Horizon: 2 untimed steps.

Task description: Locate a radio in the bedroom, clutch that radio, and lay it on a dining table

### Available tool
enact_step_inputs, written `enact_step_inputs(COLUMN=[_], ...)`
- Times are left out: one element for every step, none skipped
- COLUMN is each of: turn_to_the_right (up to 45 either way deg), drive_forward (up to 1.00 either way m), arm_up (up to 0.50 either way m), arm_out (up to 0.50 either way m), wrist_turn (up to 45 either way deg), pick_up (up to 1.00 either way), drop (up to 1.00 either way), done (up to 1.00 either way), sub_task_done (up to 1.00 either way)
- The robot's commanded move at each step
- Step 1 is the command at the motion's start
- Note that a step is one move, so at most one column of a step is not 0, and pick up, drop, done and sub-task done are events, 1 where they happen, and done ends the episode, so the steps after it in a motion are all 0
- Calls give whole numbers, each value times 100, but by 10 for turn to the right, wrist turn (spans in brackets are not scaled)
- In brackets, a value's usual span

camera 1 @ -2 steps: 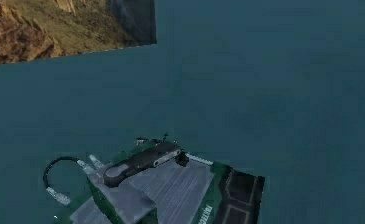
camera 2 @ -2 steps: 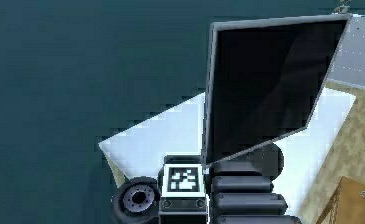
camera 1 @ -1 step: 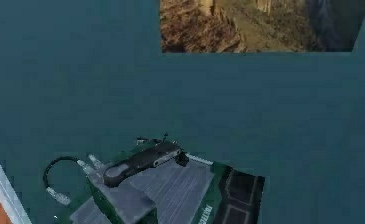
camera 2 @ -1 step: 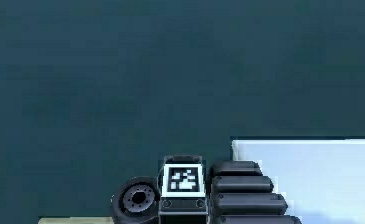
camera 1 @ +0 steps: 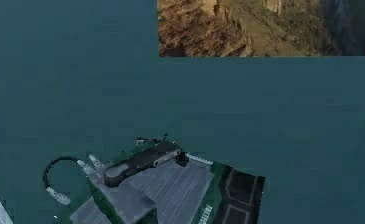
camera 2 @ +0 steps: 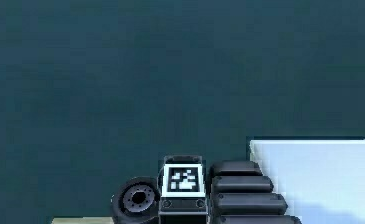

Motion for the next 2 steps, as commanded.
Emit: enact_step_inputs(turn_to_the_right=[-450, -300], drive_forward=[0, 0], arm_up=[0, 0], arm_out=[0, 0], wrist_turn=[0, 0], pick_up=[0, 0], drop=[0, 0], done=[0, 0], sub_task_done=[0, 0])
